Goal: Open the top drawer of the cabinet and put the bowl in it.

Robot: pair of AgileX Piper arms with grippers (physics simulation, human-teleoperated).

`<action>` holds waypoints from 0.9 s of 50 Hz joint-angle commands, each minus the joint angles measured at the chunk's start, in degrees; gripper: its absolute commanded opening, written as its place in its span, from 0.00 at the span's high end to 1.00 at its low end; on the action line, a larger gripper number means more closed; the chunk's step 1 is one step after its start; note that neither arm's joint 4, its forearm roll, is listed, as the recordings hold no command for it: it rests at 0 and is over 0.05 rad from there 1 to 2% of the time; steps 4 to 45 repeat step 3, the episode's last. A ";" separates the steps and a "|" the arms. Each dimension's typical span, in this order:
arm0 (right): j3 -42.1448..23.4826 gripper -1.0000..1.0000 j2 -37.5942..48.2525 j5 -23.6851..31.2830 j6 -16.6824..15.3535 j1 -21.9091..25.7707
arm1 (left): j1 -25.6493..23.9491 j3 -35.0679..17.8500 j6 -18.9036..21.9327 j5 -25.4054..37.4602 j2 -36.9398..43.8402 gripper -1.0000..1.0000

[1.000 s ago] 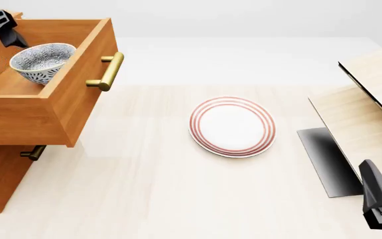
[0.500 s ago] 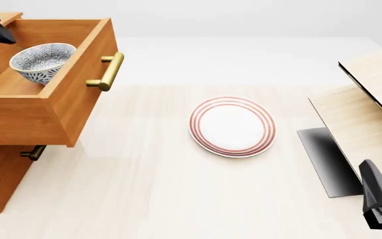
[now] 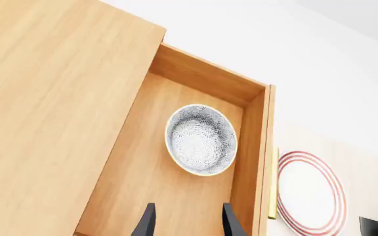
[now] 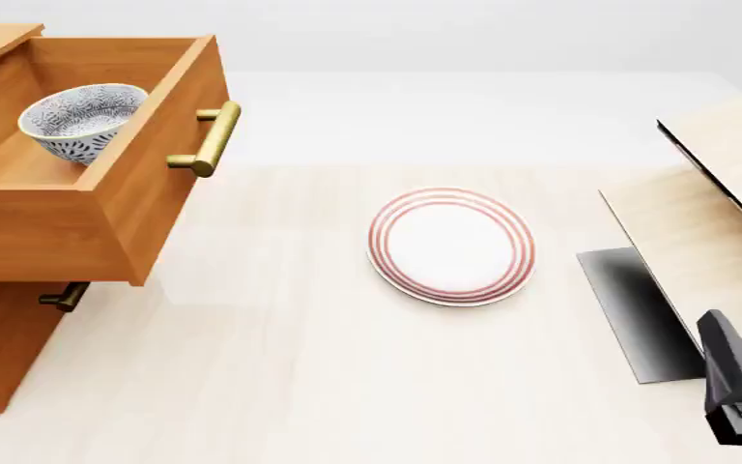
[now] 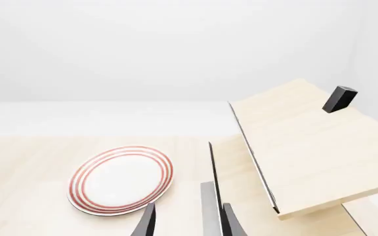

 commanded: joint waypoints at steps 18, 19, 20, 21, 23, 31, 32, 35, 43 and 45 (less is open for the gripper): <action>0.06 0.00 -0.13 0.07 -0.02 0.00 | -0.51 -1.80 2.94 4.17 -4.81 0.00; 0.06 0.00 -0.13 0.07 -0.02 0.00 | -0.51 -1.80 2.94 4.17 -4.81 0.00; 0.06 0.00 -0.13 0.07 -0.02 0.00 | -0.51 -1.80 2.94 4.17 -4.81 0.00; 0.06 0.00 -0.13 0.07 -0.02 0.00 | -0.51 -1.80 2.94 4.17 -4.81 0.00; 0.06 0.00 -0.13 0.07 -0.02 0.00 | -0.51 -1.80 2.94 4.17 -4.81 0.00; 0.06 0.00 -0.13 0.07 -0.02 0.00 | -0.51 -1.80 2.94 4.17 -4.81 0.00; 0.06 0.00 -0.13 0.07 -0.02 0.00 | -0.51 -1.80 2.94 4.17 -4.81 0.00; 0.06 0.00 -0.13 0.07 -0.02 0.00 | -0.51 -1.80 2.94 4.17 -4.81 0.00; 0.06 0.00 -0.13 0.07 -0.02 0.00 | -0.51 -1.80 2.94 4.17 -4.81 0.00; 0.06 0.00 -0.13 0.07 -0.02 0.00 | -0.51 -1.80 2.94 4.17 -4.81 0.00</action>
